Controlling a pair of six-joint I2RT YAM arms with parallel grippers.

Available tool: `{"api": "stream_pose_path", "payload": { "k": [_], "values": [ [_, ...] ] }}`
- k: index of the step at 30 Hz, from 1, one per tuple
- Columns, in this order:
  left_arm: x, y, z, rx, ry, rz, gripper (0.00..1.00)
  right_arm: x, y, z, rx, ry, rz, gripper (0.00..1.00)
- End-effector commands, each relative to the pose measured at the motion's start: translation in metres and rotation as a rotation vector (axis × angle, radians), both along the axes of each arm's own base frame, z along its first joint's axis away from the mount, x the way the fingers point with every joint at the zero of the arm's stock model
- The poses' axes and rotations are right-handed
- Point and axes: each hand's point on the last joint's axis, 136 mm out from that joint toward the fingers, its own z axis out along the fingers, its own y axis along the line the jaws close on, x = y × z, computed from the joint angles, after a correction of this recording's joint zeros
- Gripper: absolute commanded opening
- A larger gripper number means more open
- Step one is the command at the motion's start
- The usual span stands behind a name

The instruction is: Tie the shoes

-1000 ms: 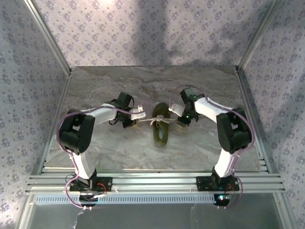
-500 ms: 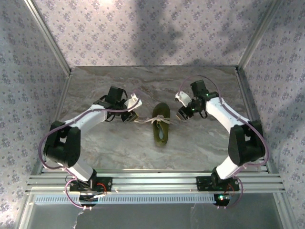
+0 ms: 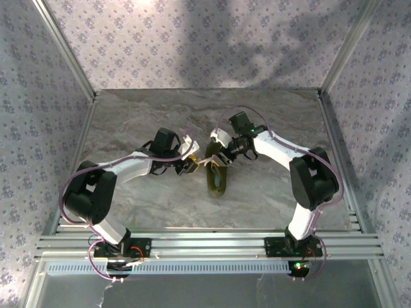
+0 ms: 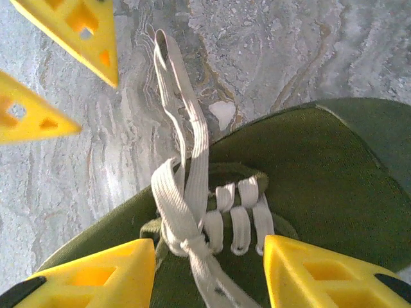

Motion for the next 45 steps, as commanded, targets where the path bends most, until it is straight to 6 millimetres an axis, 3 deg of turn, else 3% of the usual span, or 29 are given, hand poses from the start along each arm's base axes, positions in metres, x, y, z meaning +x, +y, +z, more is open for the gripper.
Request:
{"api": "stream_pose_path", "payload": {
  "k": [1, 14, 24, 29, 32, 35, 45],
  "values": [
    [0.000, -0.016, -0.004, -0.061, 0.028, -0.012, 0.36, 0.003, 0.011, 0.007, 0.019, 0.001, 0.037, 0.48],
    [0.004, -0.041, -0.024, -0.049, 0.057, -0.049, 0.44, 0.000, 0.013, -0.006, -0.016, 0.039, 0.079, 0.43],
    [0.015, -0.043, -0.024, -0.034, 0.029, -0.023, 0.44, -0.001, 0.004, 0.008, 0.036, 0.034, 0.055, 0.43],
    [0.015, -0.045, -0.024, -0.038, 0.029, -0.027, 0.35, -0.006, 0.001, 0.006, 0.032, 0.045, 0.059, 0.44],
    [0.014, -0.045, -0.022, -0.040, 0.024, -0.034, 0.15, -0.008, 0.000, 0.001, 0.025, 0.059, 0.066, 0.44],
    [0.013, -0.043, -0.017, -0.038, 0.008, -0.036, 0.04, -0.009, 0.000, -0.003, 0.014, 0.065, 0.074, 0.44],
    [0.007, -0.034, 0.001, -0.002, -0.034, -0.056, 0.00, -0.011, -0.003, -0.017, -0.023, 0.089, 0.087, 0.43]
  ]
}}
